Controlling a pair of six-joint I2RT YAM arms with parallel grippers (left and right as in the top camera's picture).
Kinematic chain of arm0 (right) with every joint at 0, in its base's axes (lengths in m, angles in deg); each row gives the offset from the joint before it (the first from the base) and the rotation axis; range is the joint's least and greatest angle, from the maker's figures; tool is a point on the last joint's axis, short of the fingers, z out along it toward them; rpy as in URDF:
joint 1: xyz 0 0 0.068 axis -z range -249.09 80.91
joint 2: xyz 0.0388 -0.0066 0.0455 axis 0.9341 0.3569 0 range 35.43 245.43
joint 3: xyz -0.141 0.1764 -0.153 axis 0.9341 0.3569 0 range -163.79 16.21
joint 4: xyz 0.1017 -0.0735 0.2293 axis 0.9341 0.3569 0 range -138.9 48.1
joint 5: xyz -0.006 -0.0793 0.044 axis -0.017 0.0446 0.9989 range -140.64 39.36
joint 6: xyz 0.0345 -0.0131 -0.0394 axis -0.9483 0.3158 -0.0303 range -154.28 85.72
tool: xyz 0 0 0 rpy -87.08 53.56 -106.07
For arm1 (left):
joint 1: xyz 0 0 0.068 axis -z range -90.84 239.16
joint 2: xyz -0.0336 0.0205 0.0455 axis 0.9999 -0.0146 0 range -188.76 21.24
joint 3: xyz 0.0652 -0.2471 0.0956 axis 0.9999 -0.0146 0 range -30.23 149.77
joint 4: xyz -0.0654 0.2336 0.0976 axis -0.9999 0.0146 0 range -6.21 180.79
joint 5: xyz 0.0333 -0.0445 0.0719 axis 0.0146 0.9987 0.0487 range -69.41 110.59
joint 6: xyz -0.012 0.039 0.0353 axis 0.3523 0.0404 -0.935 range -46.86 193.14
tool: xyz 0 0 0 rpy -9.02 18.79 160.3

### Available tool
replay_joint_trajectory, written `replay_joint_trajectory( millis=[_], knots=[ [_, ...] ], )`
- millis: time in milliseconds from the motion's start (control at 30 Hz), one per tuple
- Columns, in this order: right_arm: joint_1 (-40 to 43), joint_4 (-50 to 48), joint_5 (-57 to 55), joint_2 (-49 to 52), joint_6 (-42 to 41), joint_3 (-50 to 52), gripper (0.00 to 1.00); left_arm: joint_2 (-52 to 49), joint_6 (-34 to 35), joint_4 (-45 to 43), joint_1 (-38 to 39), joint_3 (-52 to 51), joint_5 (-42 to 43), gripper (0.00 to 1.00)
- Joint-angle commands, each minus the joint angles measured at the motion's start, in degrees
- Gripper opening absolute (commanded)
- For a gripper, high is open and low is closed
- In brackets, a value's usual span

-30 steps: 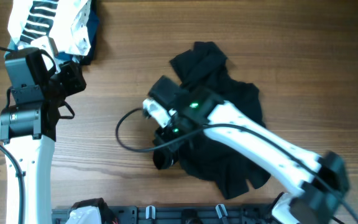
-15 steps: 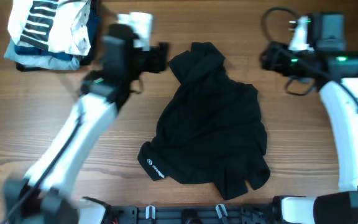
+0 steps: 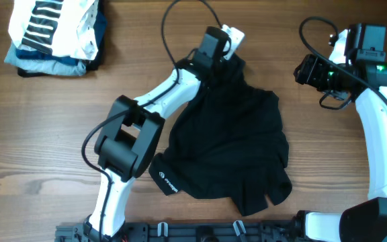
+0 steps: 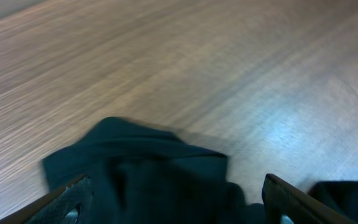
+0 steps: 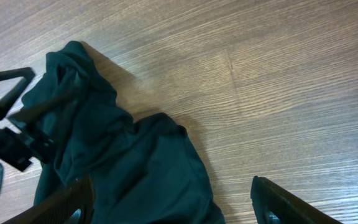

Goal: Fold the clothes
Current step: 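Grasp the shirt's left corner with the left gripper, right gripper the right corner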

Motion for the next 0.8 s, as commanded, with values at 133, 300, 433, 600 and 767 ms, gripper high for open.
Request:
replay_joint_trajectory(
  millis=[133, 300, 433, 600, 767],
  knots=[
    [-0.09, -0.59, 0.92, 0.81, 1.18, 0.74, 0.81, -4.07, -4.31, 0.24, 0.15, 1.03, -5.42, 0.86],
    [-0.09, -0.81, 0.92, 0.81, 1.20, 0.74, 0.81, -4.24, -4.28, -0.44, -1.97, 1.03, -6.62, 0.78],
    [-0.09, -1.09, 0.92, 0.81, 1.16, 0.74, 0.80, -5.44, -3.82, 0.31, -2.08, 1.01, -6.58, 0.46],
    [-0.11, -1.77, 1.70, 1.29, 0.96, 0.74, 0.73, -1.31, 5.57, 1.51, -1.75, 1.05, -18.40, 0.04],
    [-1.25, -1.73, 3.61, 3.23, 1.14, 0.74, 0.68, 13.22, 9.84, 15.45, -6.14, 1.05, -28.50, 0.04]
  ],
)
